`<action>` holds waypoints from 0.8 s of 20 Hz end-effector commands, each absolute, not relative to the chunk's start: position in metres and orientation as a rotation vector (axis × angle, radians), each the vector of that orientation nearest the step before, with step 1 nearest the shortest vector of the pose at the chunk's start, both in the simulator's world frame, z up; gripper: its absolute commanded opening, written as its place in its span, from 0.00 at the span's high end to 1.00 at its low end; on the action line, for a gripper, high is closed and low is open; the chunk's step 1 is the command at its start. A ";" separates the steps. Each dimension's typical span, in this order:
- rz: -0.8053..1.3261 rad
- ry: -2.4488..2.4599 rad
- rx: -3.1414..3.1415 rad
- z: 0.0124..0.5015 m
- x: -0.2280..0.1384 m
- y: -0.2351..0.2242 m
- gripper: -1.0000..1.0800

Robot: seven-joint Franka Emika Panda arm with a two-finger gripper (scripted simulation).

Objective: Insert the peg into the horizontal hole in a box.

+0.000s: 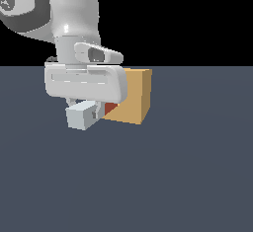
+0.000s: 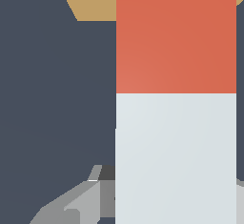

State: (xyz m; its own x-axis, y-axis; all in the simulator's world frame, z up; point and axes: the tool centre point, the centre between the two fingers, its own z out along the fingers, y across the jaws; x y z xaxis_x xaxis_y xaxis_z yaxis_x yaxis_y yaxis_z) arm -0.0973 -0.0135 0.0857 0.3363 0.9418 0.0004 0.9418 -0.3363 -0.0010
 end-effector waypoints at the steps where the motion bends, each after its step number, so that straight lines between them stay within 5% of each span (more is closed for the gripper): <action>1: 0.000 -1.809 -2.567 0.086 -0.097 -0.014 1.00; 16: -0.004 -1.810 -2.568 0.087 -0.073 0.058 1.00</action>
State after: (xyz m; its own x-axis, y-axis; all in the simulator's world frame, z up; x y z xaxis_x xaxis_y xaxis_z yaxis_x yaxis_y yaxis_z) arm -0.0776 0.0475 0.0853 0.3357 0.9420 0.0000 0.9420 -0.3357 -0.0020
